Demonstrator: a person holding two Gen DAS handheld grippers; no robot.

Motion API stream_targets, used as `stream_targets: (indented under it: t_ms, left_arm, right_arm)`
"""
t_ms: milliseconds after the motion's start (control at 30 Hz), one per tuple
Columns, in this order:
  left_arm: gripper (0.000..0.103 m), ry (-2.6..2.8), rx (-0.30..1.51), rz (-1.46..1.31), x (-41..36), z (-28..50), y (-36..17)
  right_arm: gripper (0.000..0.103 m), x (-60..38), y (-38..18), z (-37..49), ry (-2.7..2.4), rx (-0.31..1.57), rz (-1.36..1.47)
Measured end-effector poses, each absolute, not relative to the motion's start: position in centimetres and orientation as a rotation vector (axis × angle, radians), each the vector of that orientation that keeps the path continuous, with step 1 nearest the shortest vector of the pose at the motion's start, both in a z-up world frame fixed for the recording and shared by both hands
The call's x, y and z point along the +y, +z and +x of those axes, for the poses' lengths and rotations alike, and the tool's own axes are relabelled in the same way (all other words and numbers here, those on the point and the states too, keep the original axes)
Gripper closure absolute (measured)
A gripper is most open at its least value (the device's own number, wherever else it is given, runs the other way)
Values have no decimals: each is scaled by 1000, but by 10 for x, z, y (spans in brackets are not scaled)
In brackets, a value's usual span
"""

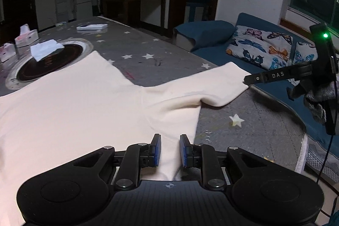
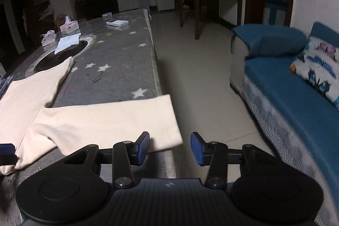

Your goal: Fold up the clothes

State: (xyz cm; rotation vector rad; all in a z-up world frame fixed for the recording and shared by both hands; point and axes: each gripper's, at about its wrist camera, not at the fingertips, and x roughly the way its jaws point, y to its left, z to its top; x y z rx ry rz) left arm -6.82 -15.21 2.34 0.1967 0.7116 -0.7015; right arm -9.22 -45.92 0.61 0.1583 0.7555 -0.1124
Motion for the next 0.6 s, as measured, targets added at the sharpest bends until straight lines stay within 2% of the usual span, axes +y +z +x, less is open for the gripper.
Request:
stream_targets:
  t_ms: [67, 100, 200, 300, 433, 600]
  left_arm:
    - [81, -706, 712, 206, -154, -69, 22]
    - [81, -708, 712, 210, -156, -69, 21]
    - [80, -722, 718, 209, -155, -69, 22]
    - [79, -723, 706, 196, -151, -68, 28]
    - [68, -721, 691, 178, -149, -63, 31]
    - [68, -741, 700, 193, -148, -67, 27]
  right_arm:
    - [64, -465, 2, -91, -100, 759, 196]
    - [75, -466, 2, -90, -90, 756, 209]
    - [91, -467, 4, -89, -75, 746, 217]
    - [94, -464, 12, -86, -82, 720, 171]
    - [94, -464, 37, -78, -88, 655, 146]
    - [94, -446, 76, -59, -30, 590, 93]
